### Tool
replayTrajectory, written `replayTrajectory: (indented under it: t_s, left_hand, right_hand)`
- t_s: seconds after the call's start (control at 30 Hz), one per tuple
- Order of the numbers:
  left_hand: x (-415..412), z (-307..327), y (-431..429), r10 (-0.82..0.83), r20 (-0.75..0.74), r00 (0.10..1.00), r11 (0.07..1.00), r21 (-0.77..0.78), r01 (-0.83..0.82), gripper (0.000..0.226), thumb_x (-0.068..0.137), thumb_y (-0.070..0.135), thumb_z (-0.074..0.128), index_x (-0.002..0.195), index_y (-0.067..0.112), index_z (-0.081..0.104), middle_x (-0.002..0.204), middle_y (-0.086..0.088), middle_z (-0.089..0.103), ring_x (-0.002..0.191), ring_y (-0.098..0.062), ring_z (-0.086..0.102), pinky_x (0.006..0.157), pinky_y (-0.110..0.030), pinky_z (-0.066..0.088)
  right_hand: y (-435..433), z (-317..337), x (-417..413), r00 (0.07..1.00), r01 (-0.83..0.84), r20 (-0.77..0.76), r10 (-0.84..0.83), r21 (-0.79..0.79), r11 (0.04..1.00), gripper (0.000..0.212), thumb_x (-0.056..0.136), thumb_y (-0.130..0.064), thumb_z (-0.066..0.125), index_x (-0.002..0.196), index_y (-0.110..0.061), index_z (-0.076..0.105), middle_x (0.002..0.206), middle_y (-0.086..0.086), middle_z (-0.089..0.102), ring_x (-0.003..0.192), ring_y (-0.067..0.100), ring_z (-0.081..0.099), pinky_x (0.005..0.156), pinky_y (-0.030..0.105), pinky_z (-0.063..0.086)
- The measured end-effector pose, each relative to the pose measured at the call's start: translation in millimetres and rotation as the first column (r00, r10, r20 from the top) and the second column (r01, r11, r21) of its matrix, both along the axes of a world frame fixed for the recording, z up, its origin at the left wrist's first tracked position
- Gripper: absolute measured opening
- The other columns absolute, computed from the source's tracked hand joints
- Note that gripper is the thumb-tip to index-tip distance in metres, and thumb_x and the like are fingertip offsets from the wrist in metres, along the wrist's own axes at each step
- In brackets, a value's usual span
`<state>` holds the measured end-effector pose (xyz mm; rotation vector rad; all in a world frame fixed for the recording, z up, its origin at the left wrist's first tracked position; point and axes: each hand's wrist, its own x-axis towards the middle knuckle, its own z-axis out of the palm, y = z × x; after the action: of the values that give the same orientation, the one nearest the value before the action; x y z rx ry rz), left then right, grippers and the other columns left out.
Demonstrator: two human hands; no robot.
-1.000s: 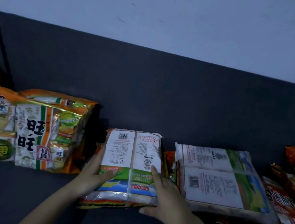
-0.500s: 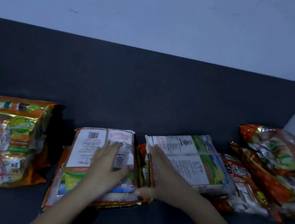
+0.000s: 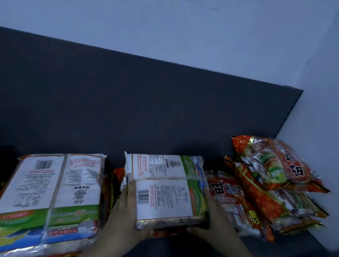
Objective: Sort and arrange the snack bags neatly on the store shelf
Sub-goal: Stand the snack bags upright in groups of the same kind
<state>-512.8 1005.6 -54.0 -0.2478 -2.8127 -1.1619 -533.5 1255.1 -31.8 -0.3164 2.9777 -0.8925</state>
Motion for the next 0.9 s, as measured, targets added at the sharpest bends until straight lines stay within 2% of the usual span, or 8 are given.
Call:
replayTrajectory:
  t_s: [0.17,0.27,0.33,0.4,0.53,0.67,0.77,0.9]
  left_hand:
    - [-1,13,2,-0.015,-0.091,0.996,0.976,0.215,0.034,0.111,0.07,0.034,0.076,0.15,0.032,0.0,0.145,0.014,0.031,0.132,-0.001,0.034,0.102,-0.027,0.042]
    - [5,38,-5,0.012,-0.153,0.988,0.965,0.261,0.029,0.102,0.078,0.014,0.074,0.135,0.053,-0.001,0.131,0.043,0.021,0.126,0.008,0.036,0.088,-0.005,0.04]
    - [9,55,-22,0.051,-0.156,0.986,0.965,0.261,-0.009,0.106,0.078,0.012,0.075,0.14,0.049,-0.001,0.124,0.046,0.017,0.124,0.006,0.035,0.094,-0.014,0.043]
    - [14,70,-47,0.106,-0.179,0.978,0.967,0.247,-0.06,0.109,0.076,0.014,0.077,0.147,0.041,-0.002,0.126,0.045,0.015,0.125,0.006,0.029,0.101,-0.021,0.04]
    - [32,95,-109,0.202,-0.197,0.959,0.946,0.294,-0.139,0.113,0.07,0.01,0.081,0.148,0.039,0.004,0.12,0.047,0.024,0.127,0.003,0.036,0.09,-0.008,0.035]
    - [66,112,-164,0.228,-0.208,0.951,0.909,0.395,-0.132,0.121,0.034,0.058,0.086,0.129,0.062,0.011,0.108,0.056,0.044,0.108,0.026,0.045,0.079,0.004,0.038]
    - [85,99,-198,0.241,-0.164,0.957,0.916,0.364,-0.168,0.11,0.039,0.067,0.081,0.123,0.078,0.012,0.115,0.047,0.05,0.107,0.023,0.047,0.078,-0.001,0.042]
    - [96,45,-226,0.276,0.038,0.96,0.908,0.318,-0.274,0.138,0.037,0.075,0.076,0.144,0.041,-0.005,0.127,0.036,0.032,0.108,0.007,0.051,0.077,0.0,0.04]
  right_hand:
    - [0,1,-5,0.996,0.013,-0.08,-0.028,-0.183,0.983,0.102,0.069,-0.037,0.08,0.146,-0.034,0.012,0.13,-0.018,0.039,0.114,-0.003,0.037,0.089,0.011,0.033]
    - [-6,17,-11,0.998,-0.036,-0.066,0.015,-0.334,0.942,0.094,0.066,-0.021,0.084,0.13,-0.05,0.022,0.122,-0.025,0.046,0.109,-0.007,0.048,0.086,0.007,0.043]
    - [-22,34,-13,0.995,-0.08,-0.091,0.049,-0.382,0.921,0.092,0.065,-0.018,0.084,0.124,-0.057,0.026,0.12,-0.024,0.05,0.11,0.001,0.054,0.091,0.022,0.05]
    - [-47,54,-14,0.986,-0.142,-0.138,0.093,-0.409,0.901,0.088,0.066,-0.016,0.083,0.121,-0.058,0.028,0.117,-0.025,0.051,0.108,-0.002,0.056,0.09,0.022,0.051]
    - [-111,86,-14,0.965,-0.252,-0.175,0.194,-0.423,0.871,0.089,0.066,-0.023,0.083,0.133,-0.047,0.03,0.112,-0.025,0.054,0.102,-0.004,0.059,0.083,0.018,0.052]
    - [-173,91,-10,0.938,-0.338,-0.182,0.294,-0.31,0.888,0.098,0.067,-0.031,0.083,0.145,-0.037,0.025,0.121,-0.013,0.053,0.106,0.005,0.057,0.089,0.029,0.052]
    - [-209,82,-5,0.912,-0.401,-0.173,0.373,-0.172,0.9,0.101,0.068,-0.042,0.08,0.147,-0.038,0.017,0.123,-0.01,0.051,0.108,0.007,0.055,0.09,0.03,0.05]
    - [-237,51,12,0.894,-0.443,-0.059,0.445,0.045,0.896,0.093,0.081,-0.049,0.066,0.149,-0.038,0.004,0.134,-0.004,0.04,0.107,0.009,0.048,0.08,0.019,0.036]
